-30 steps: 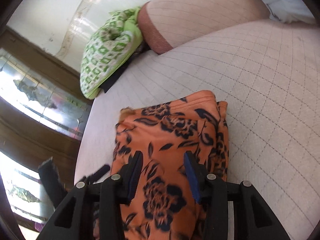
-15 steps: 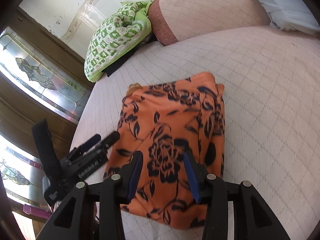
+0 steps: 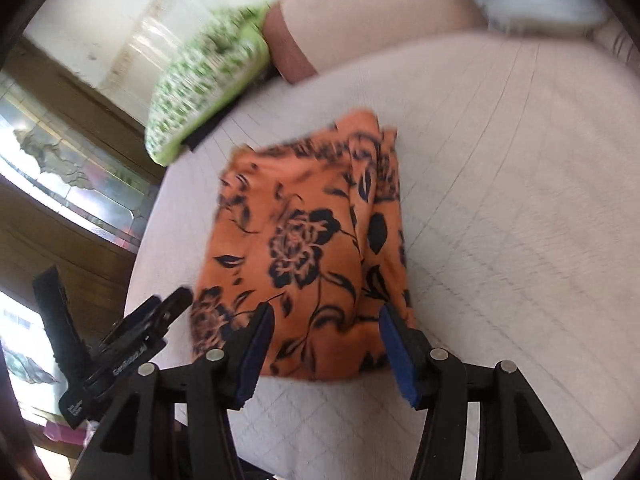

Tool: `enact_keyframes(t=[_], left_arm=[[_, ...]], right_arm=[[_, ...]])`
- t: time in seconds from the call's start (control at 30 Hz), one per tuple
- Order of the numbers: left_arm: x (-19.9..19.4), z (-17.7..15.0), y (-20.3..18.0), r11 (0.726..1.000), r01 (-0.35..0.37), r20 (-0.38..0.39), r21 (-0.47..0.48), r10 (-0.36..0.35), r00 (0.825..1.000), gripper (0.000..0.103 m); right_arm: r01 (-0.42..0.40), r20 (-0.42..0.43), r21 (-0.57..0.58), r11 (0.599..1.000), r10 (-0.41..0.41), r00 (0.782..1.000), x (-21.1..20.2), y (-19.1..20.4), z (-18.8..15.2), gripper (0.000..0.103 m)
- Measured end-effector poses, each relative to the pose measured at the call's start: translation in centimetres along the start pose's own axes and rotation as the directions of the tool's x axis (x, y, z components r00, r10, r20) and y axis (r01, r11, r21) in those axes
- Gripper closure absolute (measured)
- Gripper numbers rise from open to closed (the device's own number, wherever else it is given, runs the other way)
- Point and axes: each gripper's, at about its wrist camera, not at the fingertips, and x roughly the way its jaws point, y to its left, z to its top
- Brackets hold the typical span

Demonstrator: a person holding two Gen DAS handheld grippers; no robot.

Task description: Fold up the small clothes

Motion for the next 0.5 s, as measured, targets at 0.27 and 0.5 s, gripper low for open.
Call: enact_keyframes(t=[0.27,0.5], left_arm=[[-11.5,-0.2,0.4,0.985,-0.173,0.241,0.001,0.168,0.956,0.005],[-17.4,0.7,1.2,0.984,-0.172,0.351,-0.048,0.178,0.919,0.005]], right_arm=[[0.001,0.264,-0.111,0.994,0.028,0.964,-9.9,4.0,-1.6,0.038],[-0.024,0.274,-0.233,0.972,0.089,0.958,-12.6,8.1,-2.9,0.038]])
